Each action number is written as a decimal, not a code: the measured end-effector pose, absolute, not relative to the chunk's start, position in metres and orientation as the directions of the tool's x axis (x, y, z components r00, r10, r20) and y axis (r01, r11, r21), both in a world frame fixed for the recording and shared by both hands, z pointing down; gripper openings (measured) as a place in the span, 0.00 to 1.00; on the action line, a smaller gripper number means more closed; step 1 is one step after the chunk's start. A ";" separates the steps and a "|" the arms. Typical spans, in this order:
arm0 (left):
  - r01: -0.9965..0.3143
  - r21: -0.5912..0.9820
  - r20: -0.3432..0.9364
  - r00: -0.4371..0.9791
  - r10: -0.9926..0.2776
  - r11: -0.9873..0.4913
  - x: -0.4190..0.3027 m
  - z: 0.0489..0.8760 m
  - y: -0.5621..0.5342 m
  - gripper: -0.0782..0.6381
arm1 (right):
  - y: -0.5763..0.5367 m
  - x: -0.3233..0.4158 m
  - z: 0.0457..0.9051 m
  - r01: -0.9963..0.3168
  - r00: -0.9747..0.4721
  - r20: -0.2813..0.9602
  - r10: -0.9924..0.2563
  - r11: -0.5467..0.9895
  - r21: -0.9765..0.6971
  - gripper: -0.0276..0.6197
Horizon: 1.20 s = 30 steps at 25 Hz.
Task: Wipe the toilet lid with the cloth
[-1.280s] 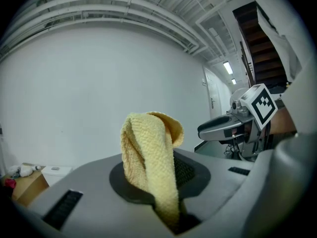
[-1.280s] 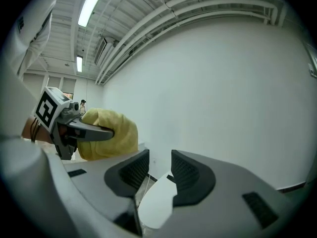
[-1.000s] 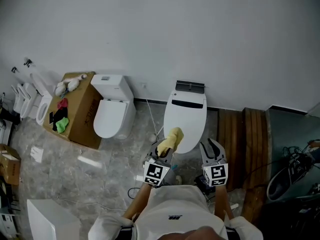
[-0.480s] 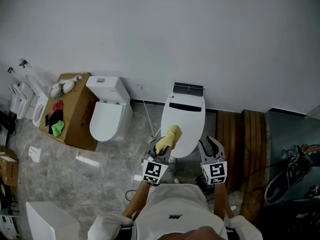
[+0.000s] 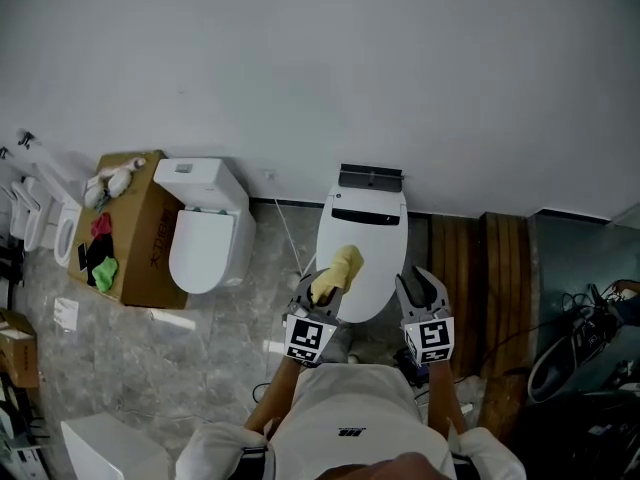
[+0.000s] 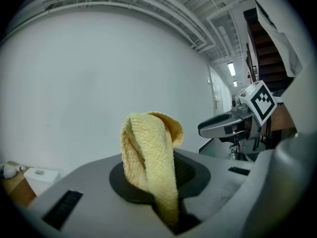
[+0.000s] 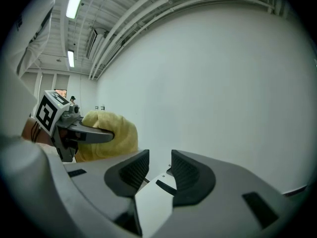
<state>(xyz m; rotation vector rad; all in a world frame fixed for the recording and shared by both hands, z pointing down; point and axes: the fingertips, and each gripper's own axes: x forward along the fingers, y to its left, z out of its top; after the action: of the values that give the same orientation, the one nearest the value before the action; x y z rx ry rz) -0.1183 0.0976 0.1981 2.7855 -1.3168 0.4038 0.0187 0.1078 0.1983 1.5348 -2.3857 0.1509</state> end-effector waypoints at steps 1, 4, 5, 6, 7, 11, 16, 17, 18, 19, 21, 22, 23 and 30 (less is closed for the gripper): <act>-0.761 -0.076 0.250 0.611 -0.751 -0.644 -0.119 0.200 0.087 0.22 | 0.098 0.018 0.199 -0.905 -0.378 0.308 -0.873 0.418 0.073 0.28; -0.751 -0.067 0.254 0.624 -0.739 -0.657 -0.120 0.205 0.059 0.22 | 0.073 0.019 0.202 -0.914 -0.359 0.319 -0.877 0.399 0.071 0.28; -0.747 -0.064 0.255 0.628 -0.735 -0.661 -0.120 0.206 0.050 0.22 | 0.065 0.019 0.203 -0.917 -0.352 0.323 -0.879 0.393 0.070 0.28; -0.743 -0.062 0.256 0.633 -0.730 -0.666 -0.120 0.208 0.041 0.22 | 0.057 0.019 0.204 -0.919 -0.346 0.327 -0.880 0.387 0.070 0.28; -0.740 -0.059 0.258 0.638 -0.726 -0.670 -0.121 0.209 0.031 0.22 | 0.048 0.019 0.205 -0.921 -0.340 0.330 -0.880 0.382 0.071 0.28; -0.724 -0.042 0.265 0.657 -0.706 -0.689 -0.121 0.216 -0.005 0.22 | 0.014 0.017 0.211 -0.929 -0.323 0.339 -0.884 0.365 0.066 0.28; -0.700 -0.030 0.285 0.678 -0.678 -0.713 -0.114 0.232 -0.037 0.22 | -0.016 0.020 0.230 -0.939 -0.306 0.360 -0.881 0.342 0.039 0.28; -0.697 -0.025 0.290 0.681 -0.673 -0.716 -0.112 0.237 -0.042 0.22 | -0.020 0.022 0.234 -0.940 -0.303 0.366 -0.880 0.339 0.036 0.28; -0.694 -0.020 0.295 0.683 -0.668 -0.719 -0.109 0.241 -0.045 0.22 | -0.023 0.023 0.239 -0.941 -0.301 0.371 -0.878 0.337 0.034 0.28; -0.692 -0.014 0.300 0.685 -0.663 -0.722 -0.107 0.246 -0.049 0.22 | -0.027 0.025 0.243 -0.941 -0.300 0.377 -0.876 0.336 0.033 0.28; -0.687 -0.003 0.310 0.690 -0.654 -0.726 -0.100 0.257 -0.057 0.22 | -0.034 0.032 0.253 -0.942 -0.296 0.393 -0.871 0.335 0.033 0.28; -0.684 0.003 0.316 0.693 -0.648 -0.729 -0.096 0.262 -0.061 0.22 | -0.038 0.036 0.258 -0.942 -0.293 0.402 -0.867 0.333 0.032 0.28; -0.680 0.009 0.323 0.696 -0.641 -0.733 -0.091 0.268 -0.064 0.22 | -0.041 0.040 0.264 -0.943 -0.290 0.412 -0.864 0.331 0.030 0.28; -0.655 0.034 0.368 0.711 -0.600 -0.755 -0.048 0.312 -0.088 0.22 | -0.068 0.073 0.307 -0.942 -0.296 0.461 -0.837 0.335 0.003 0.28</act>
<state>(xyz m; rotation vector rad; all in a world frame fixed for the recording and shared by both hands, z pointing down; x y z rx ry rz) -0.0475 -0.0879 0.3120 2.7534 -1.0176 0.5071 0.0727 -0.0684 0.3073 1.5716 -2.2244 0.3802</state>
